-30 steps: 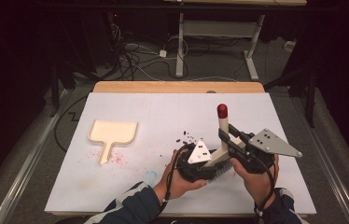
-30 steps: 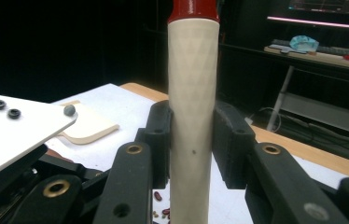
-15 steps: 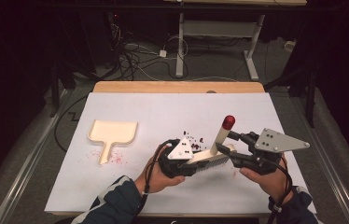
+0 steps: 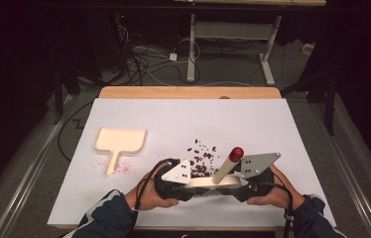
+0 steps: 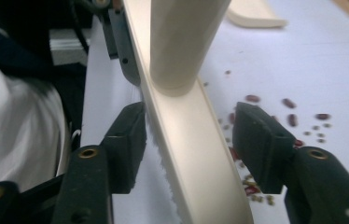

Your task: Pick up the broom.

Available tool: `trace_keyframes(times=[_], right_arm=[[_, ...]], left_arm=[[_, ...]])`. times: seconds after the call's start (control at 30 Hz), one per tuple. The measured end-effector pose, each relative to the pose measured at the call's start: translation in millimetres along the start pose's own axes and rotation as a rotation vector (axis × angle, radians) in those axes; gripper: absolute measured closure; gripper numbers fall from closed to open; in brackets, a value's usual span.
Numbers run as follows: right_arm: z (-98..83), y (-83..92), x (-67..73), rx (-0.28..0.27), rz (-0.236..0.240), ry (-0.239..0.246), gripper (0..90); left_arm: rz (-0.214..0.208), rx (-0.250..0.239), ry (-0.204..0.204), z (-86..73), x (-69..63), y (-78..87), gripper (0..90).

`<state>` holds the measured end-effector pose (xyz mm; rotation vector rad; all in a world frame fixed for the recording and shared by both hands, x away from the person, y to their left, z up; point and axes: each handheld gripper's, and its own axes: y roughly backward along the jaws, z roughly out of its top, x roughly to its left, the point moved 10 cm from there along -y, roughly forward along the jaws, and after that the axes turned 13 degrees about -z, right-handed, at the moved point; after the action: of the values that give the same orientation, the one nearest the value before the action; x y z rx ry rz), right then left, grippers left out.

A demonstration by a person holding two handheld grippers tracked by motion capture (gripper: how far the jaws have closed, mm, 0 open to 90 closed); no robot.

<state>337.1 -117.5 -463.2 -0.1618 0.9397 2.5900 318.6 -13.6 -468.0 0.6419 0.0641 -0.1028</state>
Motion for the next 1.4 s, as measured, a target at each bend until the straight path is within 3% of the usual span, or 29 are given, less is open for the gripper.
trace_keyframes(times=[0.17,0.2,0.3,0.33,0.37,0.4,0.47,0.5,0.53,0.57,0.6,0.63,0.7,0.73,0.77,0.8,0.9,0.93,0.97,1.07,1.23,1.27,1.4], right_arm=[[-3.6,-7.4,10.6,0.008,0.078,0.031,64.0],[-4.8,-6.1,12.5,0.015,0.088,0.018,65.1],[-2.3,-5.9,12.9,-0.002,0.079,0.046,67.5],[-2.1,-4.5,12.9,0.007,0.068,0.028,67.5],[-2.0,-4.0,11.6,0.012,0.063,0.029,67.6],[-1.9,-3.8,9.6,0.008,0.06,0.042,67.6],[-3.0,-1.1,5.1,0.013,0.035,0.022,67.6],[-3.0,-1.1,5.1,0.013,0.035,0.022,67.6],[-3.2,0.0,1.9,0.012,0.023,0.016,67.6],[-3.2,3.1,-4.9,0.009,-0.002,0.005,67.6],[-3.2,5.1,-8.3,0.01,-0.018,-0.011,67.7],[-3.2,5.1,-8.3,0.01,-0.018,-0.011,67.7],[-2.7,10.3,-19.0,0.004,-0.068,-0.04,67.6],[-2.9,11.9,-22.6,0.004,-0.083,-0.046,67.6],[-2.9,11.9,-22.6,0.004,-0.083,-0.046,67.6],[-3.0,15.0,-28.9,0.002,-0.114,-0.064,67.6],[-1.9,20.2,-38.0,-0.014,-0.14,-0.091,67.6],[-1.3,21.9,-41.0,-0.02,-0.149,-0.105,67.6],[-0.8,23.3,-44.2,-0.024,-0.163,-0.114,67.6],[-0.9,26.0,-50.9,-0.021,-0.196,-0.123,67.6],[-3.6,31.5,-69.6,-0.006,-0.277,-0.164,67.7],[-3.9,32.3,-72.7,-0.004,-0.291,-0.172,67.7],[-6.5,35.2,-85.4,0.011,-0.352,-0.19,67.6]], left_arm=[[-0.023,-0.006,-0.008,-0.6,-1.3,0.3,63.3],[-0.018,-0.004,-0.013,-0.6,-0.8,0.9,62.1],[0.0,-0.016,-0.012,0.7,0.7,2.9,57.2],[0.016,-0.02,-0.013,1.2,2.0,4.8,55.4],[0.062,-0.016,-0.016,1.1,5.8,9.8,51.4],[0.062,-0.016,-0.016,1.1,5.8,9.8,45.6],[0.121,-0.032,-0.004,0.5,10.6,17.4,36.0],[0.148,-0.042,0.005,-0.4,12.9,21.6,36.0],[0.188,-0.04,0.008,-2.4,16.0,26.4,34.5],[0.254,-0.035,0.01,-7.6,20.9,35.8,28.2],[0.254,-0.035,0.01,-7.6,20.9,35.8,27.4],[0.29,-0.031,0.01,-10.8,23.1,40.5,27.4],[0.374,-0.034,0.03,-22.2,28.8,54.5,23.1],[0.374,-0.034,0.03,-22.2,28.8,54.5,22.4],[0.402,-0.035,0.037,-26.8,30.6,59.5,22.4],[0.427,-0.039,0.048,-31.6,32.2,64.3,20.7],[0.514,-0.027,0.086,-55.4,36.0,83.3,18.6],[0.514,-0.027,0.086,-55.4,36.0,83.3,18.5],[0.564,-0.005,0.1,-68.7,36.6,92.3,18.5],[0.6,0.014,0.117,-82.1,35.8,100.7,18.5],[0.658,0.035,0.186,-114.4,32.1,117.6,18.6],[0.667,0.035,0.214,-125.5,29.7,121.5,18.6],[0.68,0.044,0.241,-138.7,26.0,125.9,18.0]])
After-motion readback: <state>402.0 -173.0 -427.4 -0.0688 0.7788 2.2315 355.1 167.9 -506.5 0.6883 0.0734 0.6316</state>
